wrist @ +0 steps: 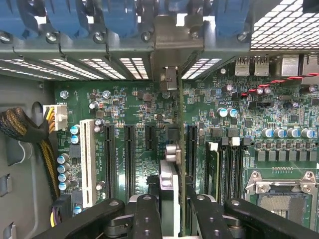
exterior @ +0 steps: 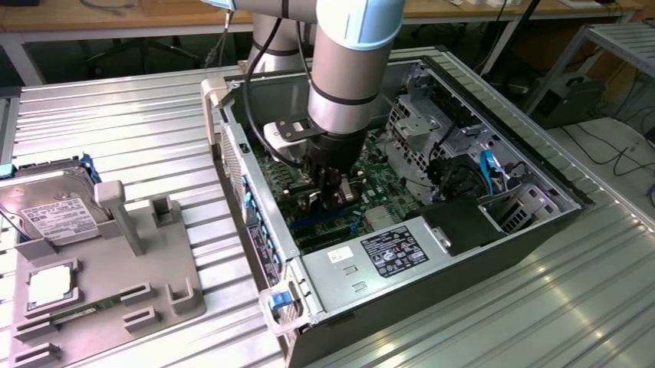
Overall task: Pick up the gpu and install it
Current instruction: 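Insert the gpu into the slot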
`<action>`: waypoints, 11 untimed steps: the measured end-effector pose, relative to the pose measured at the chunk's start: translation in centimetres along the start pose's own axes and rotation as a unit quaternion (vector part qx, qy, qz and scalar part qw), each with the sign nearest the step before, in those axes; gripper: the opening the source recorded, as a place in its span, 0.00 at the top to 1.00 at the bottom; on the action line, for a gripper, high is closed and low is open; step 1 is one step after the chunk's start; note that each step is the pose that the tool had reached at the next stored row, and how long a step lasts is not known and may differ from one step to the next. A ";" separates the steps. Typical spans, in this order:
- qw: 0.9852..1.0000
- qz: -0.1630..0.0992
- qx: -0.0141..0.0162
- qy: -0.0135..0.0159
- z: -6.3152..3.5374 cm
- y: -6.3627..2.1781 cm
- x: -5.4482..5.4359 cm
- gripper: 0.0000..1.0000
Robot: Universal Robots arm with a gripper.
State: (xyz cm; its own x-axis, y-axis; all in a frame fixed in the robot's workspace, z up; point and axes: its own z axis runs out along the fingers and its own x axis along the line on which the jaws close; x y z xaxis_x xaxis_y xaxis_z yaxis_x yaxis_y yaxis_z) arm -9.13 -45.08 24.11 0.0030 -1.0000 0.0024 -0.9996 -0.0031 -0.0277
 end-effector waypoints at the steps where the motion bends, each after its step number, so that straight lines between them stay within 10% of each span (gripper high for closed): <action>1: 1.000 0.000 0.000 0.000 0.00 0.00 0.0 0.71; 11: 1.000 0.000 0.000 0.000 -0.02 -0.25 0.0 0.71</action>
State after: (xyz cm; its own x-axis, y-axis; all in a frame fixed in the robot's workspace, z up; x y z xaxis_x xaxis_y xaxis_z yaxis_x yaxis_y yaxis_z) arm -8.89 -45.08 24.13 0.0031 -1.0000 0.0025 -0.9996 -0.0031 -0.0277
